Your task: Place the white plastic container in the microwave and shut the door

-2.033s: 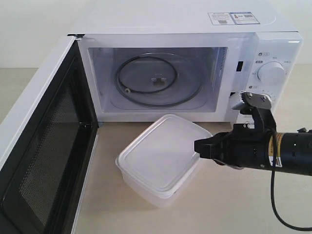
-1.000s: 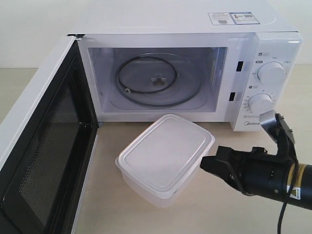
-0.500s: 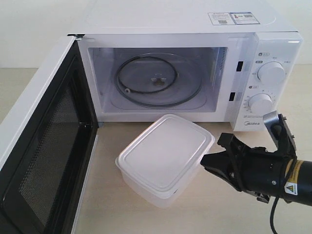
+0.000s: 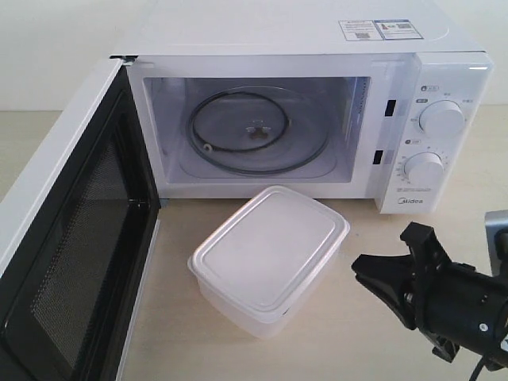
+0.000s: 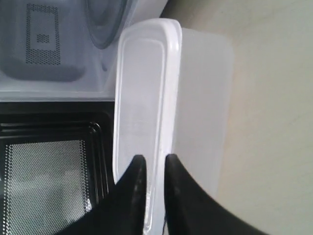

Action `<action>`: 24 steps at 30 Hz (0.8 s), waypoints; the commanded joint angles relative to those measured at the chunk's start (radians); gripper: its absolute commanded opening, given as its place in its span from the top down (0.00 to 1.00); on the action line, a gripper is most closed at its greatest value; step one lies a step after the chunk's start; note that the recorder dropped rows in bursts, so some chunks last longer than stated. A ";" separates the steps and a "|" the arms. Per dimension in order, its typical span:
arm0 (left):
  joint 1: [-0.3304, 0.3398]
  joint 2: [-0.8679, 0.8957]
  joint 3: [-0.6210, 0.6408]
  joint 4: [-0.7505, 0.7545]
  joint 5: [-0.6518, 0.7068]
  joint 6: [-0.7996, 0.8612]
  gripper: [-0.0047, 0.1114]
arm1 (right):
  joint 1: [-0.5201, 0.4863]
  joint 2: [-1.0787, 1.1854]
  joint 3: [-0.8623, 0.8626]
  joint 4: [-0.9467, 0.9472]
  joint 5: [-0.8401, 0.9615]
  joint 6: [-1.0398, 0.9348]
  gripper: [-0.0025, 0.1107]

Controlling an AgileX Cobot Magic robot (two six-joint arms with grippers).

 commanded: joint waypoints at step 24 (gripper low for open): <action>0.002 -0.004 0.004 -0.010 -0.005 -0.003 0.92 | 0.012 -0.002 -0.271 -0.337 0.369 0.303 0.58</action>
